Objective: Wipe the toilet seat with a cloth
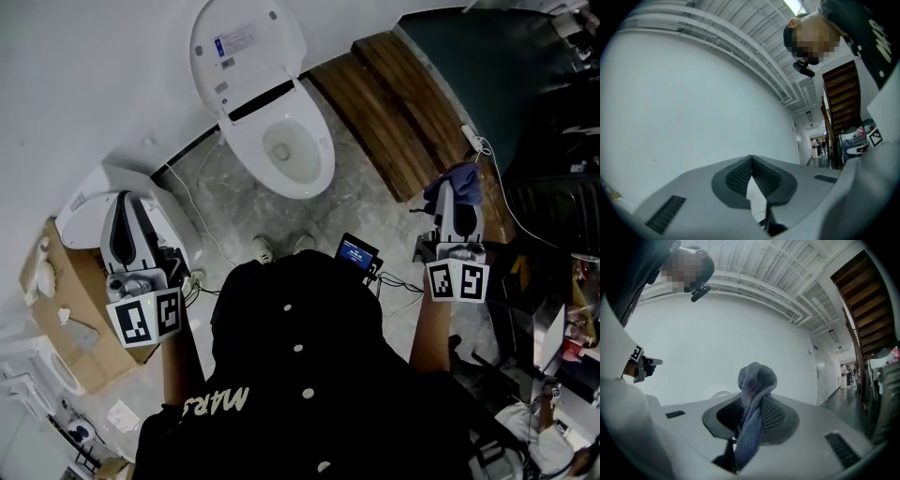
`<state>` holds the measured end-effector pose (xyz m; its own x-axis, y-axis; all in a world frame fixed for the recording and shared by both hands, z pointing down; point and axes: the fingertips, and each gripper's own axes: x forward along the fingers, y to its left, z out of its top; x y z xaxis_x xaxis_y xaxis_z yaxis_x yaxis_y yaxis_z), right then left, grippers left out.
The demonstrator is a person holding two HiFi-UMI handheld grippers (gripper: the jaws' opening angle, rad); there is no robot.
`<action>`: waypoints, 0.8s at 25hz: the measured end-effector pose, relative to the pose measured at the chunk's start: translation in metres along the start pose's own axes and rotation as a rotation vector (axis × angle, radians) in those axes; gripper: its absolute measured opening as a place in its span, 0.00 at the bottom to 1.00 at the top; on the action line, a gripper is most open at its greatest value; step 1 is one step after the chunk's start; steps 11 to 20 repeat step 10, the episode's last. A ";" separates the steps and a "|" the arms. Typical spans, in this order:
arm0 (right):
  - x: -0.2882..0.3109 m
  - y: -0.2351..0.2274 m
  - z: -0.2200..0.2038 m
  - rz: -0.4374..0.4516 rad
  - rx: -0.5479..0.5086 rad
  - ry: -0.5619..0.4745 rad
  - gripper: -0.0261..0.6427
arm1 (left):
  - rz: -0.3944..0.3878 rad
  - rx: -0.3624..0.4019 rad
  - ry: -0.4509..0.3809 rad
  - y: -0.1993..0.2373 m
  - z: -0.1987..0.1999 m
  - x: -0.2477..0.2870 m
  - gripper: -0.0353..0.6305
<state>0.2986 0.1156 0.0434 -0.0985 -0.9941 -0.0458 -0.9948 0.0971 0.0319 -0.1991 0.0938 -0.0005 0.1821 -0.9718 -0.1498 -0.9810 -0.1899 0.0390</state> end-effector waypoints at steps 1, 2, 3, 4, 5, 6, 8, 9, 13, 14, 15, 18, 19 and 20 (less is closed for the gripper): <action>0.000 0.001 -0.001 0.002 0.000 0.001 0.17 | 0.000 0.000 -0.001 0.000 0.000 0.000 0.06; 0.000 0.001 -0.001 0.003 0.000 0.002 0.17 | 0.000 0.000 -0.001 0.000 0.000 0.000 0.06; 0.000 0.001 -0.001 0.005 0.000 0.003 0.17 | 0.000 -0.001 -0.001 0.001 0.000 -0.001 0.06; 0.000 0.002 -0.001 0.006 0.001 0.005 0.17 | 0.000 -0.001 0.000 0.000 0.000 -0.001 0.06; 0.000 0.002 -0.001 0.008 0.002 0.005 0.17 | 0.000 -0.002 0.000 0.000 0.000 -0.001 0.06; 0.000 0.001 -0.001 0.009 0.002 0.005 0.17 | -0.001 -0.002 0.000 -0.001 0.000 -0.001 0.06; 0.000 0.001 0.000 0.010 0.003 0.003 0.17 | -0.004 -0.002 0.000 -0.004 0.000 0.000 0.06; 0.000 0.000 0.000 0.011 0.003 0.003 0.17 | -0.006 -0.002 0.000 -0.005 0.001 -0.001 0.06; -0.001 0.000 0.000 0.011 0.004 0.002 0.17 | -0.008 -0.002 0.000 -0.006 0.001 -0.001 0.06; -0.001 0.000 0.000 0.011 0.004 0.002 0.17 | -0.008 -0.002 0.000 -0.006 0.001 -0.001 0.06; -0.001 0.000 0.000 0.011 0.004 0.002 0.17 | -0.008 -0.002 0.000 -0.006 0.001 -0.001 0.06; -0.001 0.000 0.000 0.011 0.004 0.002 0.17 | -0.008 -0.002 0.000 -0.006 0.001 -0.001 0.06; -0.001 0.000 0.000 0.011 0.004 0.002 0.17 | -0.008 -0.002 0.000 -0.006 0.001 -0.001 0.06; -0.001 0.000 0.000 0.011 0.004 0.002 0.17 | -0.008 -0.002 0.000 -0.006 0.001 -0.001 0.06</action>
